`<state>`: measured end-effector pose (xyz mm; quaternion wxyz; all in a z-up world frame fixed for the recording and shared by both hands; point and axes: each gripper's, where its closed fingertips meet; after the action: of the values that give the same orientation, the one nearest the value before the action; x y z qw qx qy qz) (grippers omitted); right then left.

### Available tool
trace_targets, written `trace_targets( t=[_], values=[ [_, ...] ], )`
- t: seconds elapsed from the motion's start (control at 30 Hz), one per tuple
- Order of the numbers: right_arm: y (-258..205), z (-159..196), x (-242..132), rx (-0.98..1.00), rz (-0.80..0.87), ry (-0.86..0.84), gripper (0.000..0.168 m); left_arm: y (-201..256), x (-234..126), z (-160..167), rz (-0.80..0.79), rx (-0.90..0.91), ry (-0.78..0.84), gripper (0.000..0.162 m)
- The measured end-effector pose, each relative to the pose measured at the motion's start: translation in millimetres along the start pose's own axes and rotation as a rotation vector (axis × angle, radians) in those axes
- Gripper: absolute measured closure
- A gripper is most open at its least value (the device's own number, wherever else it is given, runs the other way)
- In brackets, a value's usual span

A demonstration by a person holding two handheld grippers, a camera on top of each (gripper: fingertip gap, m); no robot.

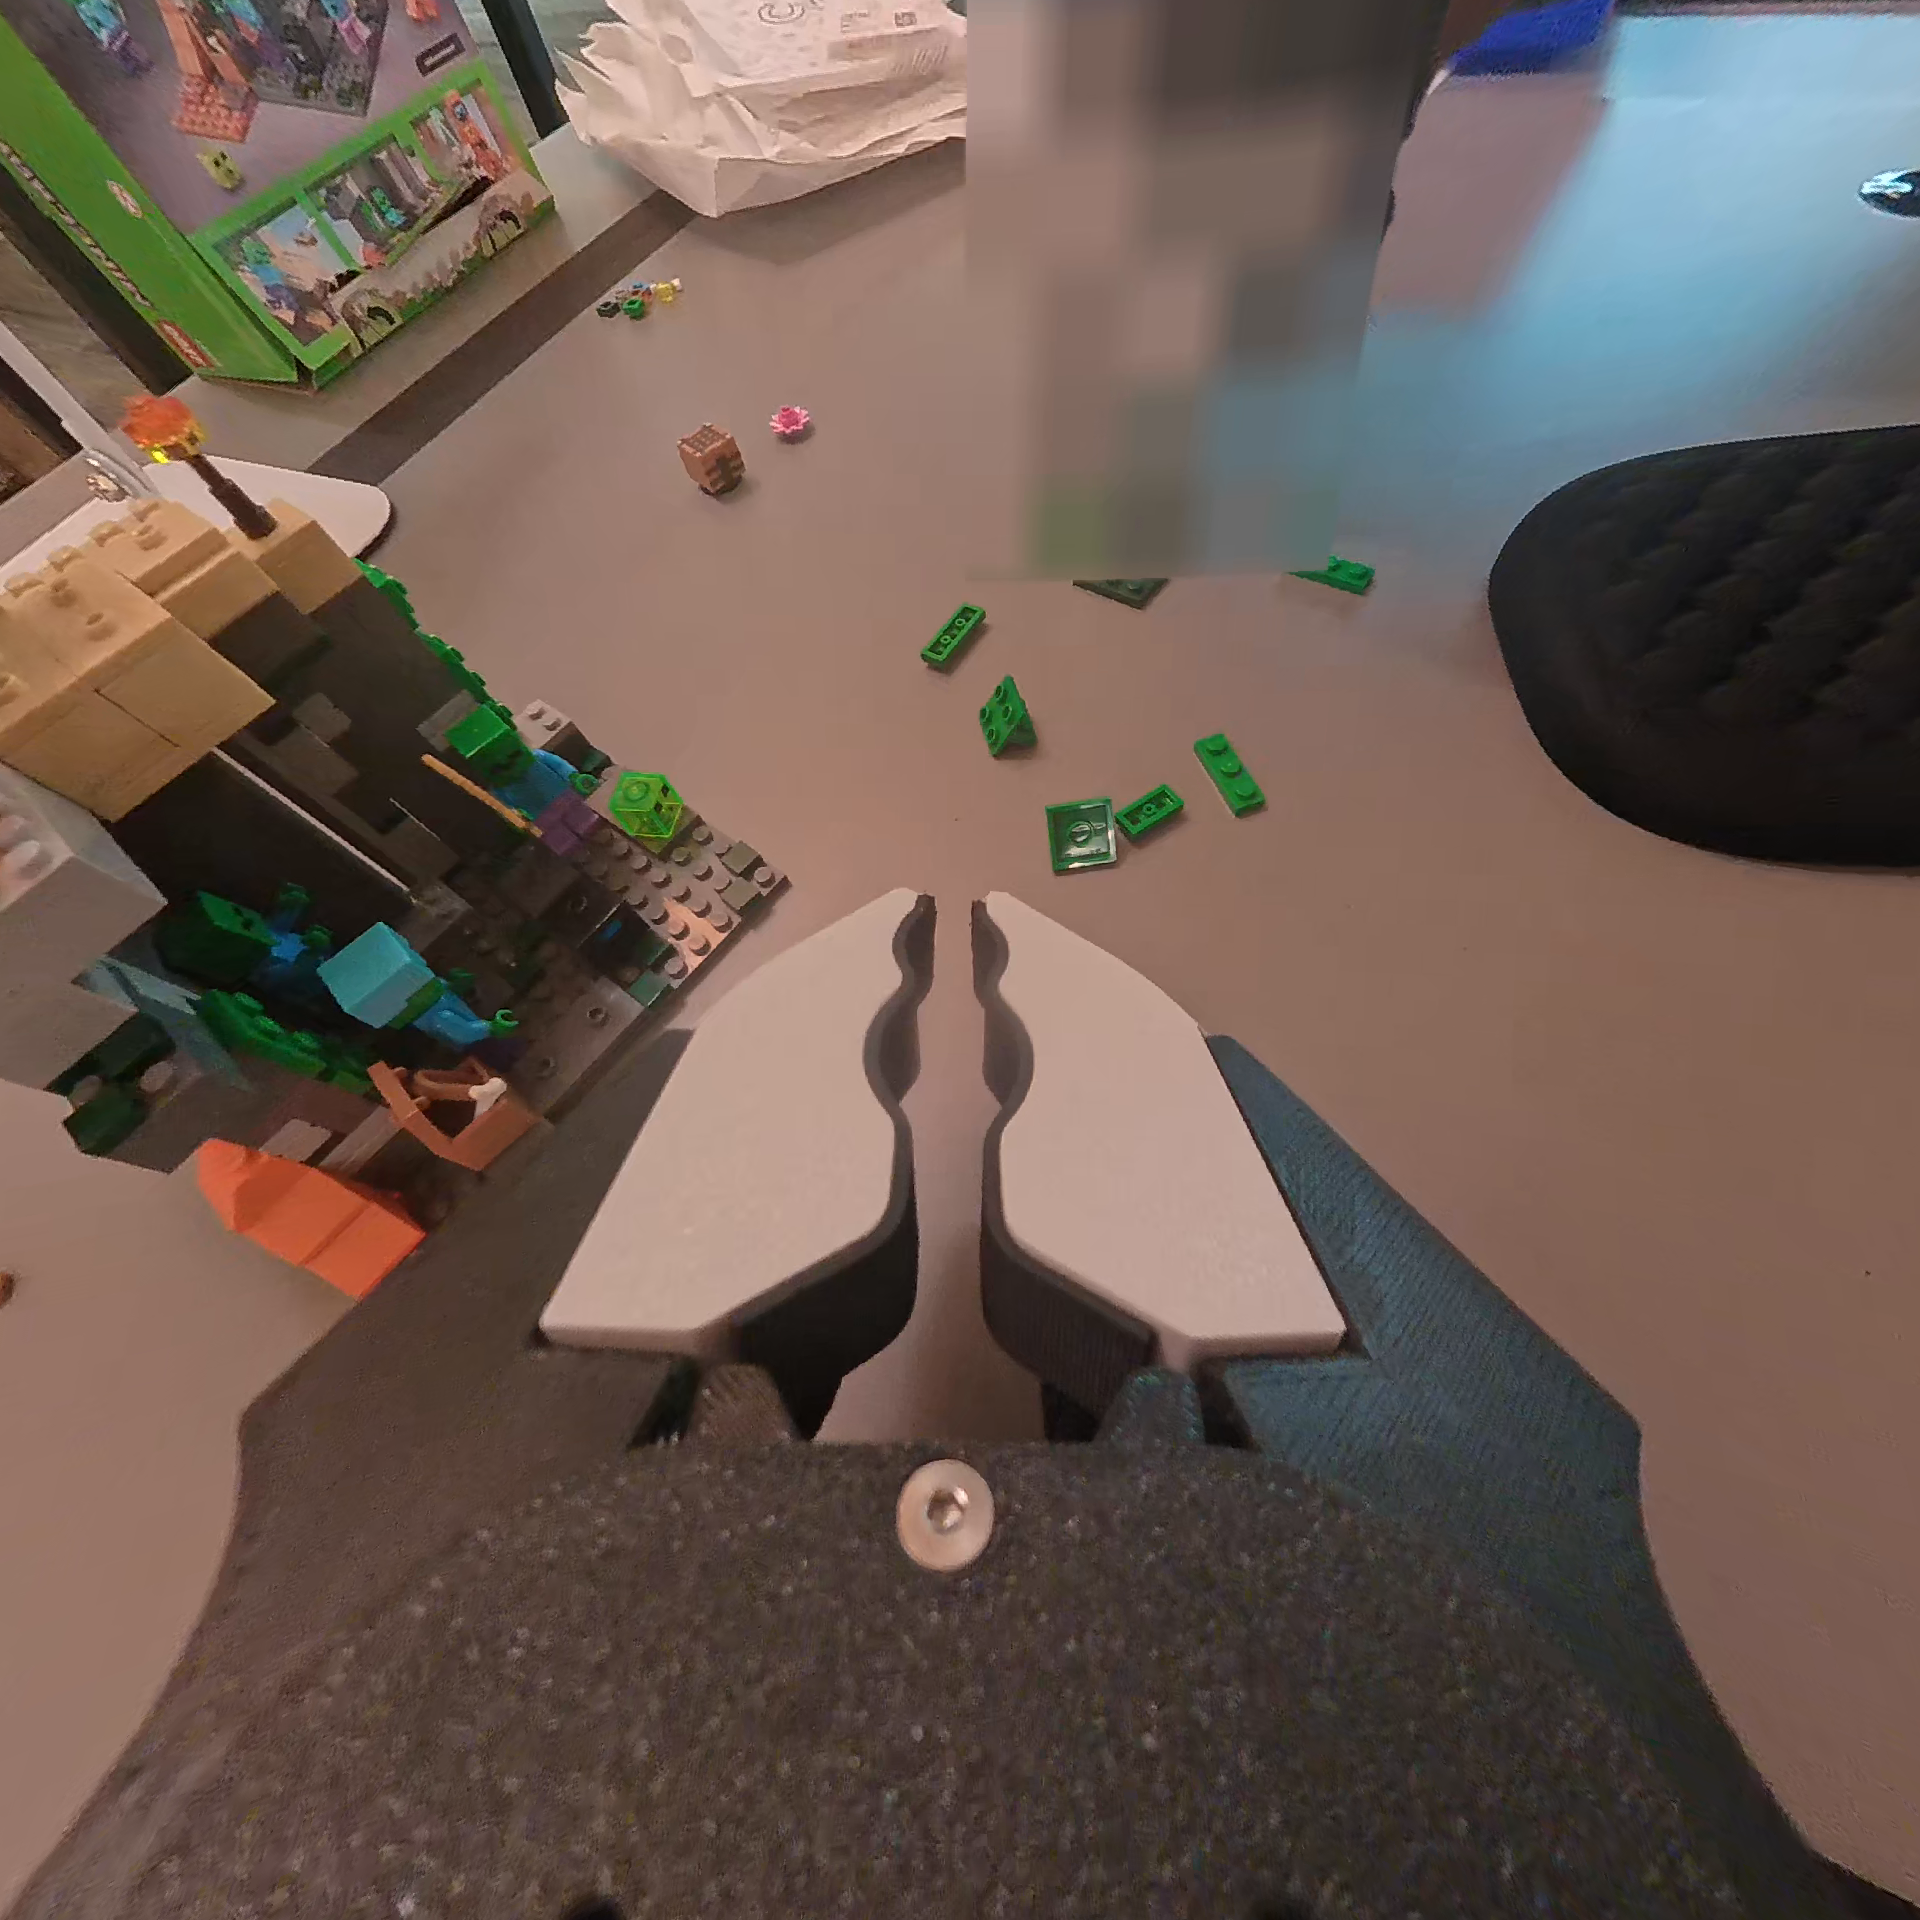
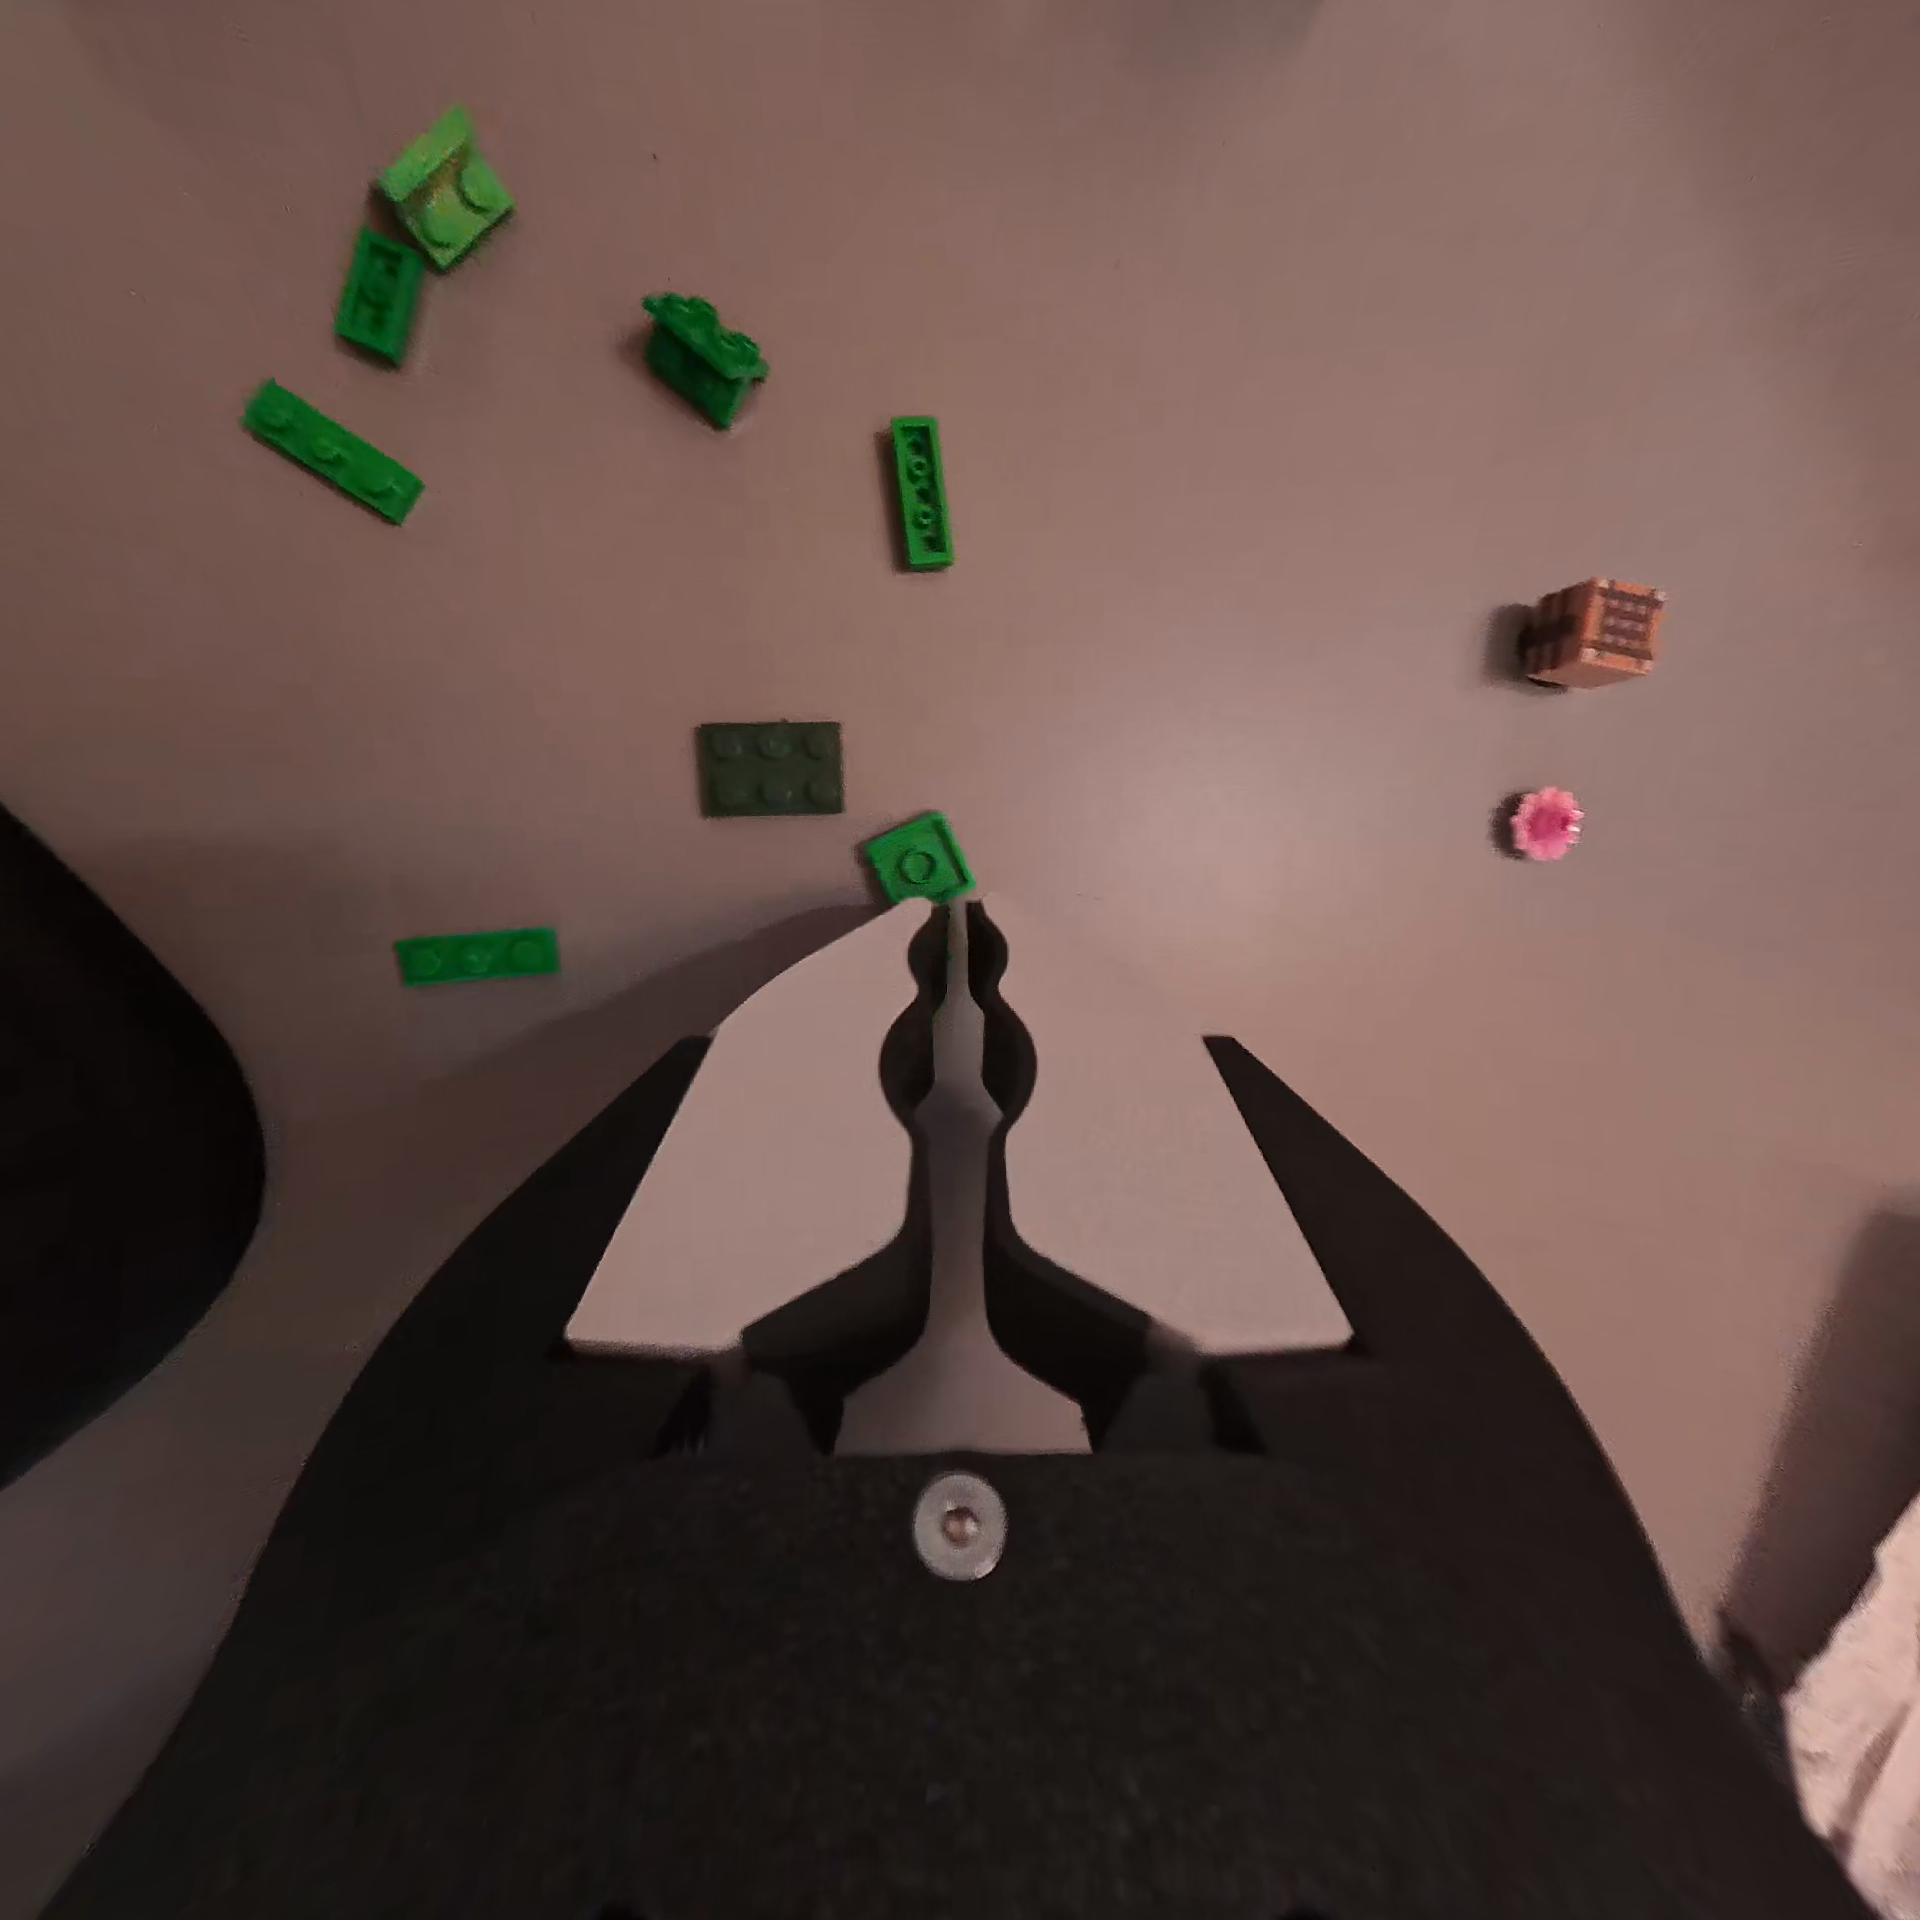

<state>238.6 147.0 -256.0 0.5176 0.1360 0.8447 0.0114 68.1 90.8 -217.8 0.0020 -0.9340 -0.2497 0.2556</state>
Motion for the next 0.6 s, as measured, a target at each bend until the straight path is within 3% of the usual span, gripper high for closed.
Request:
trace_targets(
  t=[0.17,0.37,0.6],
  values=[
    [15.7,-12.5,-18.5,0.065,0.062,0.093,0.163,-0.2,-0.1,0.3,-0.001,0.000,-0.001,0.156],
    [-11.6,-16.2,-14.9,0.061,0.022,0.096,0.151,2.7,1.9,2.6,-0.003,0.032,-0.021,0.156],
    [-67.1,-73.8,0.8,-0.066,-0.011,0.185,0.146,1.9,2.7,3.6,0.001,0.017,-0.026,0.156]
  ],
)
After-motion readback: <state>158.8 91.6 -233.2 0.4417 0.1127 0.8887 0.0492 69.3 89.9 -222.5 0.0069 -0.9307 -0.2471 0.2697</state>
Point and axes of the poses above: each gripper's, where its closed fingertips meet, x out along the fingers, z out of its underside, y = z × x across the jaws
